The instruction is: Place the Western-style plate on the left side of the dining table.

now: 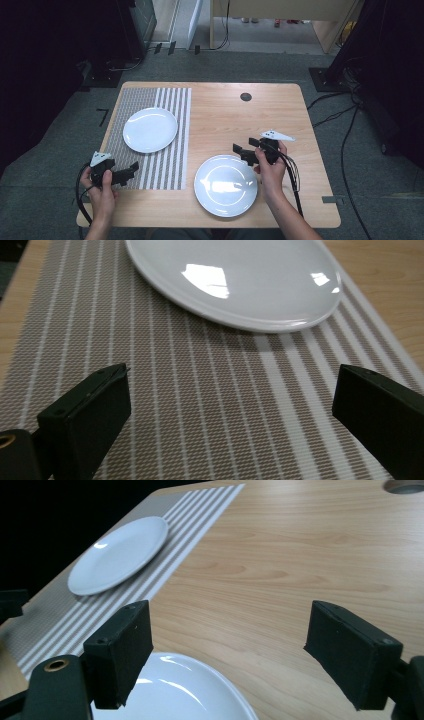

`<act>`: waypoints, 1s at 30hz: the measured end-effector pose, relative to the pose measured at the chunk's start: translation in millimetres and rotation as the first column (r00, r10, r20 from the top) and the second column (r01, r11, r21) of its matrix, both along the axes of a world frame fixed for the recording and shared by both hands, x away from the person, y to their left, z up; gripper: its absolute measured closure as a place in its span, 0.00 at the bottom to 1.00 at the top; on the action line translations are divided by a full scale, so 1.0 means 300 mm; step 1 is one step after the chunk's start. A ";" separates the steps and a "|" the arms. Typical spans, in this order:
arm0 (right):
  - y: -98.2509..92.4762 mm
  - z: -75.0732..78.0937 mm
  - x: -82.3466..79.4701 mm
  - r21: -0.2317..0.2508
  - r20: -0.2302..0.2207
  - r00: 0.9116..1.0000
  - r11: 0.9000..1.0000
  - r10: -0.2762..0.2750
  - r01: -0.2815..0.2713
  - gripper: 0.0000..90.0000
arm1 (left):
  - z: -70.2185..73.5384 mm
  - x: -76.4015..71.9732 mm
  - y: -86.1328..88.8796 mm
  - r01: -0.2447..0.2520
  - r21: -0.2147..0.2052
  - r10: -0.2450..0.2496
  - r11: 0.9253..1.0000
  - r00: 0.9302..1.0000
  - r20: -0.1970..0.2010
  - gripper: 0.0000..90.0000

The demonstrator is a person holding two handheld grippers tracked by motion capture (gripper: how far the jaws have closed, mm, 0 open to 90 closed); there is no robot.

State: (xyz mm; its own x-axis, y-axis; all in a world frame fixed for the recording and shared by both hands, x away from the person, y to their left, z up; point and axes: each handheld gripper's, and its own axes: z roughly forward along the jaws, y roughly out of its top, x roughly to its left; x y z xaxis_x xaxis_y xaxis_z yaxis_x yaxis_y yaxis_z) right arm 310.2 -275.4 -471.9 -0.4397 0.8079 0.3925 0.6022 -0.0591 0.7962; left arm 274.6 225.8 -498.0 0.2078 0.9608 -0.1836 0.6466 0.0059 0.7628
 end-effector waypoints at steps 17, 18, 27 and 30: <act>-0.188 -0.072 -0.073 -0.061 -0.011 0.994 0.993 -0.107 0.106 0.20 | -0.055 -0.036 0.054 -0.027 0.041 0.028 0.999 0.999 -0.021 0.03; -0.210 -0.079 -0.083 -0.071 -0.012 0.993 0.991 -0.116 0.115 0.20 | -0.060 -0.036 0.046 -0.014 0.052 0.016 0.999 1.000 -0.026 0.03; -0.298 -0.106 -0.124 -0.088 -0.024 0.986 0.983 -0.167 0.164 0.20 | -0.065 -0.040 0.034 0.005 0.073 -0.003 0.997 1.000 -0.027 0.03; -0.330 -0.115 -0.138 -0.090 -0.031 0.982 0.979 -0.185 0.182 0.20 | -0.065 -0.040 0.037 0.004 0.062 -0.002 0.998 1.000 -0.026 0.03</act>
State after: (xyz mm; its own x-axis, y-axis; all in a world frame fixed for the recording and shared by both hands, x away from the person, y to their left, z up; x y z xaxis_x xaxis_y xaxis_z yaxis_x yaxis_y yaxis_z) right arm 268.8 -374.5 -506.3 -0.2664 0.9051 0.3313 0.6185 -0.1032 0.7790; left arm 262.7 237.0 -517.4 0.2068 0.9698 -0.1295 0.6663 -0.0427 0.7444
